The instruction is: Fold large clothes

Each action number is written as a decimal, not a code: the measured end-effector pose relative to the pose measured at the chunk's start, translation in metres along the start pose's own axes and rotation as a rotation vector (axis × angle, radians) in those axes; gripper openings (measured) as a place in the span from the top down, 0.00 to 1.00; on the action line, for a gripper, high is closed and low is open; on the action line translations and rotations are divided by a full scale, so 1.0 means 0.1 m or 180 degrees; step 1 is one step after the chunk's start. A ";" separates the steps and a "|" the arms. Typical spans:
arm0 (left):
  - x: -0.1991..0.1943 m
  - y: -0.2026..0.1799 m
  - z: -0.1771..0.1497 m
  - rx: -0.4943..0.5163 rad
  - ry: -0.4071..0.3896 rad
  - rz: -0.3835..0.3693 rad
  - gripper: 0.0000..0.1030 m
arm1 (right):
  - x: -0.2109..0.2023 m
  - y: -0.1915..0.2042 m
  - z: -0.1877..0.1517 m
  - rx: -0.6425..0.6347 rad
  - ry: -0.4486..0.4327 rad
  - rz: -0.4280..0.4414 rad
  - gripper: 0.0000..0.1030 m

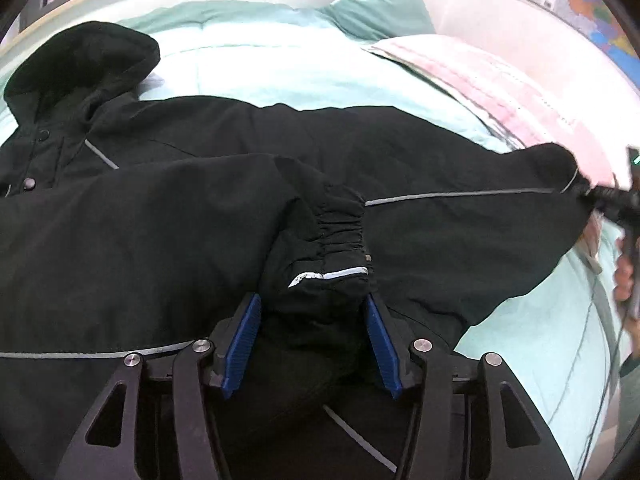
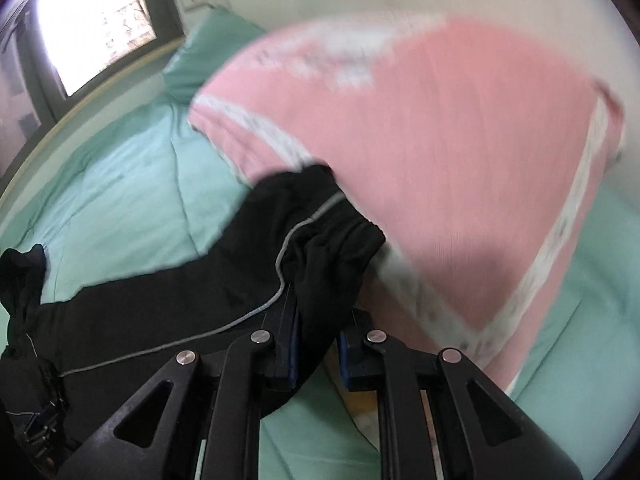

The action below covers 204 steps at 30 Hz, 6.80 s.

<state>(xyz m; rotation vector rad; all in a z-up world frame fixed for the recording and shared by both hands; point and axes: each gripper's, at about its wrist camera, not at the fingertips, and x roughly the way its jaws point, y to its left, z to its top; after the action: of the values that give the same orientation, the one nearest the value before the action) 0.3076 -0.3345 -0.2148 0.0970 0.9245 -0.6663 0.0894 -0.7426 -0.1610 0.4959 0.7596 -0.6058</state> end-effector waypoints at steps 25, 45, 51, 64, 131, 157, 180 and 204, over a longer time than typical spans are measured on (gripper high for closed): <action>-1.77 0.93 -0.11 -0.0431 -0.0431 -0.0239 0.41 | -1.47 1.58 0.00 -0.0541 -0.0537 0.1120 0.83; -3.03 2.54 -1.02 -0.0987 -0.0691 0.0362 0.41 | -1.61 5.49 -2.11 -0.2383 0.0208 0.1868 0.82; -2.83 2.95 -1.28 -0.1218 -0.0591 0.0394 0.41 | -0.83 6.03 -2.89 -0.2511 0.0716 0.1664 0.80; -2.33 2.88 -0.93 -0.1219 -0.0469 -0.0133 0.41 | -1.11 5.71 -2.79 -0.2417 0.0815 0.2089 0.30; -1.77 2.87 -0.86 -0.1232 -0.0346 0.0927 0.40 | -0.79 4.27 -2.28 -0.1727 0.0277 0.0985 0.09; -3.43 1.54 -1.26 -0.0511 -0.0853 0.0835 0.40 | -2.40 3.81 -2.58 -0.1426 0.0092 0.1548 0.21; -2.82 2.29 0.40 -0.0835 -0.0769 0.0732 0.40 | -1.30 4.51 -1.47 -0.1555 0.0645 0.1264 0.23; -2.03 3.24 2.34 -0.0987 -0.0111 0.0834 0.40 | -0.44 5.71 0.24 -0.1315 0.1093 0.1251 0.37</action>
<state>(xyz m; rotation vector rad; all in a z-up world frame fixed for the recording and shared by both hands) 0.5726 -0.0595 0.0195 -0.0689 0.9516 -0.2767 0.4544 -0.3310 -0.0015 0.3536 1.0497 0.0118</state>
